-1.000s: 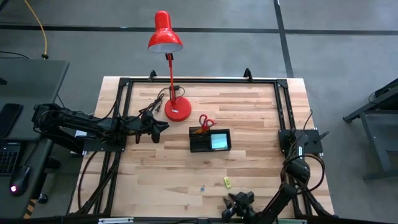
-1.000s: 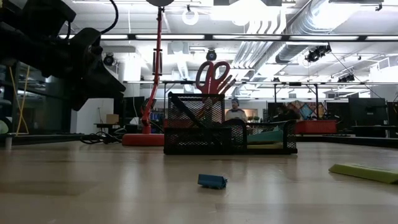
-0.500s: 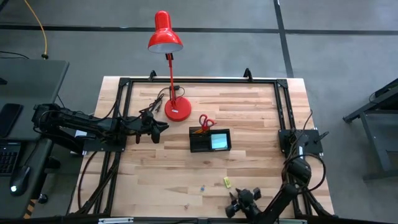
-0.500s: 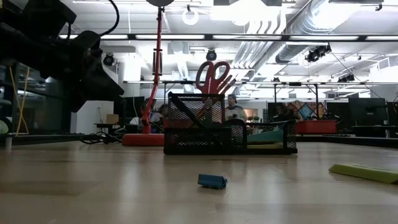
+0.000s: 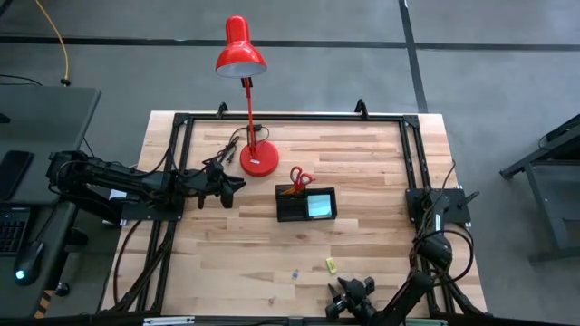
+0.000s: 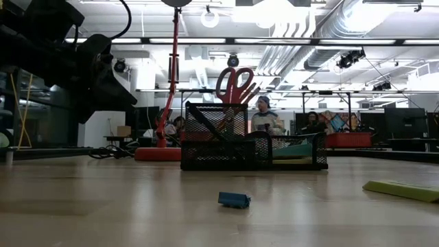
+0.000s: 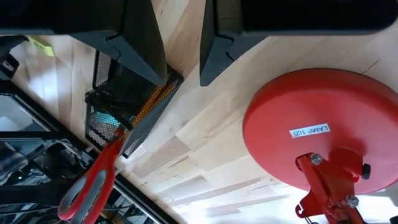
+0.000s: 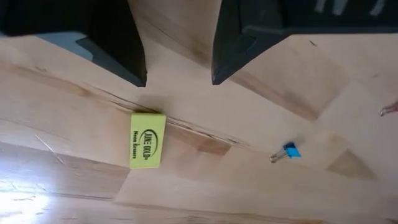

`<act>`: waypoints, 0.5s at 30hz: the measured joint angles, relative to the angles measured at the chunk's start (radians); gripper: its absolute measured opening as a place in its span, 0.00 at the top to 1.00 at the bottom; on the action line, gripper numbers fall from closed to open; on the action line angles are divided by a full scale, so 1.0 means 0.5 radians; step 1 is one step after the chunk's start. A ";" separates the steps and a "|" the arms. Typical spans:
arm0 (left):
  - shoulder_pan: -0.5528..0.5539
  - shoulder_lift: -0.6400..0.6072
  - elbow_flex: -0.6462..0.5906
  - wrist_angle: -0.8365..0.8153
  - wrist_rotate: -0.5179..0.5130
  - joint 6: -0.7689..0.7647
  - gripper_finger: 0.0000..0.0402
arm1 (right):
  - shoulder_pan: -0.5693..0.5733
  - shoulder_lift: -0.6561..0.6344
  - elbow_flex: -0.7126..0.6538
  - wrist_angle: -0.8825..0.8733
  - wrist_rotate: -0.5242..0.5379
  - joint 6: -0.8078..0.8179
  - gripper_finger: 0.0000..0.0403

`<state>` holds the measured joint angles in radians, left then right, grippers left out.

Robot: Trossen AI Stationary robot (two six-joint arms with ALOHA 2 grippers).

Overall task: Pick and place office supplies into organizer
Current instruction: Put the yellow eraser into the black desk organizer

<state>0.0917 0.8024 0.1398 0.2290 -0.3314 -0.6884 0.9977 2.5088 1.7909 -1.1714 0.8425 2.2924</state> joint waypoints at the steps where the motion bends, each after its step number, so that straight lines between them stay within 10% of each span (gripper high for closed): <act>1: 0.000 0.000 0.000 0.005 -0.001 -0.001 0.78 | -0.002 0.000 0.001 0.011 -0.004 -0.038 0.55; 15: 0.000 0.000 0.000 0.012 -0.036 -0.035 0.78 | -0.033 0.024 0.025 -0.205 -0.015 -0.256 0.45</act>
<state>0.0917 0.8024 0.1398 0.2352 -0.3495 -0.7058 0.9812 2.5209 1.8034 -1.2741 0.8348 2.1645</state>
